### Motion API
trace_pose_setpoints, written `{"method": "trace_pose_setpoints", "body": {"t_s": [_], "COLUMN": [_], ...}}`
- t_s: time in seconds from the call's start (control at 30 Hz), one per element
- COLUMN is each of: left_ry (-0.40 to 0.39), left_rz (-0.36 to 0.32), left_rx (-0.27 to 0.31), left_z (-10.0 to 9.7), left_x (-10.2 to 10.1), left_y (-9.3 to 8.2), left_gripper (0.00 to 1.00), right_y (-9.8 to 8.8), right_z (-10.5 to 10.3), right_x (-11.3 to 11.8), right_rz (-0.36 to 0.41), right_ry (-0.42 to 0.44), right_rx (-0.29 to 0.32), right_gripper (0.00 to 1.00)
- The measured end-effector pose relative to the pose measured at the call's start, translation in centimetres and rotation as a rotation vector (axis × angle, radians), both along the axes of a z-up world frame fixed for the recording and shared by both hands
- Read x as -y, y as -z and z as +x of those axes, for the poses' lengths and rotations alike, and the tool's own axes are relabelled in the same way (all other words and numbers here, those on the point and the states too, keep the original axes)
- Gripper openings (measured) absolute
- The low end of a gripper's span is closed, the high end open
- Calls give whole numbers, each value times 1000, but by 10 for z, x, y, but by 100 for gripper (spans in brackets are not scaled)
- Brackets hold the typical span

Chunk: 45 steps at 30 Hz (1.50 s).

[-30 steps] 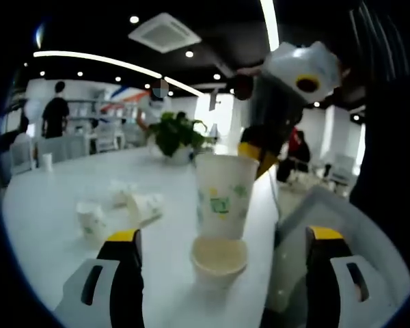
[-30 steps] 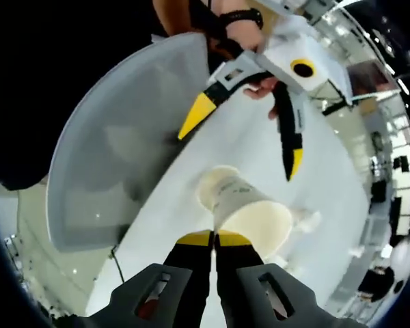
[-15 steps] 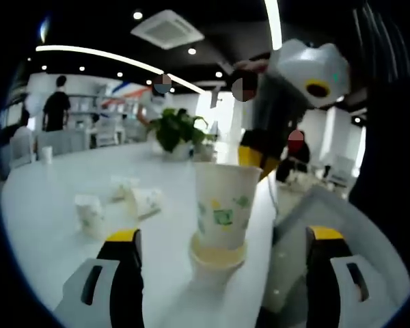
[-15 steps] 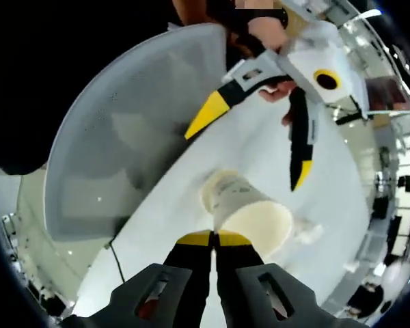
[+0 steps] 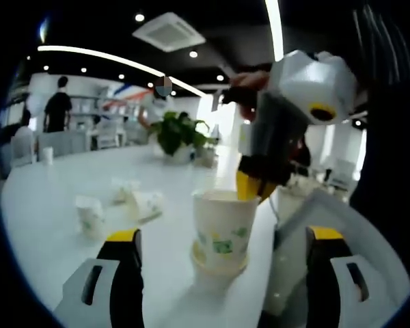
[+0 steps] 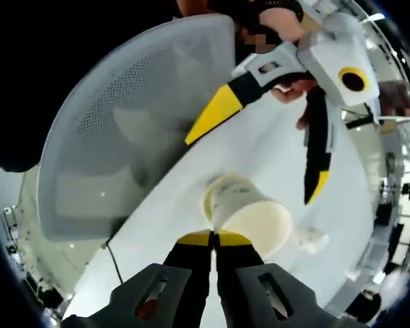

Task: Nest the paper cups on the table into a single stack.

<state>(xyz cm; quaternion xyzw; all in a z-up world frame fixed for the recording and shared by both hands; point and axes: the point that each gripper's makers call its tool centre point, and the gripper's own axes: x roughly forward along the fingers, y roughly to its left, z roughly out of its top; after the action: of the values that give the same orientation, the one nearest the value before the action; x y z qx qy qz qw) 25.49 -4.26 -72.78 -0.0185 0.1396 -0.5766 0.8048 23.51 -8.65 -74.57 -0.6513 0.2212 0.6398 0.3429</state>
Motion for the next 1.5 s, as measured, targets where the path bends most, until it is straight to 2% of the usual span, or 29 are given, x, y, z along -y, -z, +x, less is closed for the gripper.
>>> {"method": "trace_pose_setpoints", "body": {"t_s": [0.23,0.67,0.77,0.9,1.13,1.3,1.37,1.5], "left_ry": [-8,-14,-13,-13,-14,-20,-23,-33], "left_rz": [-9,-15,-17,-23,-31,-31,-32,-35], "left_rx": [-4,-9,-10,-9,-9,-9,-6,-11], "left_z": [2,4,4,6,7,7,8,10], "left_x": [-1,-3,-3,-2,-2,-4,-4,-6], "left_y": [0,2,2,2,0,0,0,-1], "left_gripper": [99,99,99,99,99,99,99,99], "right_y": [9,16,16,16,16,17,16,15], "right_z": [1,1,0,-1,-6,-6,-10,-12], "right_x": [0,-6,-7,-13,-11,-12,-15,-14], "right_rz": [-30,-32,-31,2,6,11,32,45], "right_ry": [-29,-70,-63,-50,-26,-23,-11,-10], "right_rx": [2,10,3,-8,-44,-42,-64,-58], "right_gripper": [0,0,1,9,10,10,9,7]}}
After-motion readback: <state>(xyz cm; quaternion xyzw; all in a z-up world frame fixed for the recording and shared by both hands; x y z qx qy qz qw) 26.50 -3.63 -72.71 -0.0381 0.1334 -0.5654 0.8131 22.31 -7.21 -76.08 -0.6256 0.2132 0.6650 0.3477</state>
